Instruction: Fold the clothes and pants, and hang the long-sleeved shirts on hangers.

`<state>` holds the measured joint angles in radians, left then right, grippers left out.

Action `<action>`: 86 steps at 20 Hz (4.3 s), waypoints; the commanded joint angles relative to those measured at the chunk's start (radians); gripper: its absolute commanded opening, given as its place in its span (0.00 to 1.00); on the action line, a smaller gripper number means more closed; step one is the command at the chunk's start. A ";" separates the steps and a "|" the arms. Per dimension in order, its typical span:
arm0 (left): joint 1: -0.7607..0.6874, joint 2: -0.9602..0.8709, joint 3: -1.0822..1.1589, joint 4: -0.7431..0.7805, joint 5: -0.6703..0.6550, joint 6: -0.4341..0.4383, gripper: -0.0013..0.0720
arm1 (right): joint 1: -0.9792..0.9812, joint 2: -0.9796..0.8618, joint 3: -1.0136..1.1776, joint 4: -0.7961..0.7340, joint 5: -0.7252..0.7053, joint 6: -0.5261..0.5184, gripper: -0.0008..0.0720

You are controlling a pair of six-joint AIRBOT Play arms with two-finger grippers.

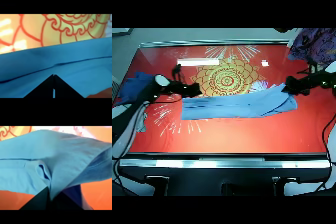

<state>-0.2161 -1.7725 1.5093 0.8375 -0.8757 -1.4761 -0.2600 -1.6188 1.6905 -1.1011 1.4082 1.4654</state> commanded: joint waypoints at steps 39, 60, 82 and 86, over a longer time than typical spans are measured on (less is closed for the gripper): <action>0.053 -0.101 0.556 0.146 -0.503 -0.212 0.04 | 0.397 0.040 0.328 -0.138 0.124 0.337 0.05; 0.385 0.058 0.555 0.185 -0.658 -0.211 0.04 | 0.755 -0.262 0.328 -0.051 -0.195 0.583 0.05; 0.385 0.075 0.514 0.187 -0.658 -0.208 0.04 | 0.141 -0.073 0.277 0.229 -0.003 0.212 0.68; 0.385 0.079 0.514 0.187 -0.658 -0.208 0.04 | 0.051 -0.075 -0.023 0.328 -0.036 0.065 0.69</action>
<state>0.1680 -1.6970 2.0239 1.0233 -1.5341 -1.6840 -0.1276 -1.6993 1.8366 -0.8333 1.3445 1.6512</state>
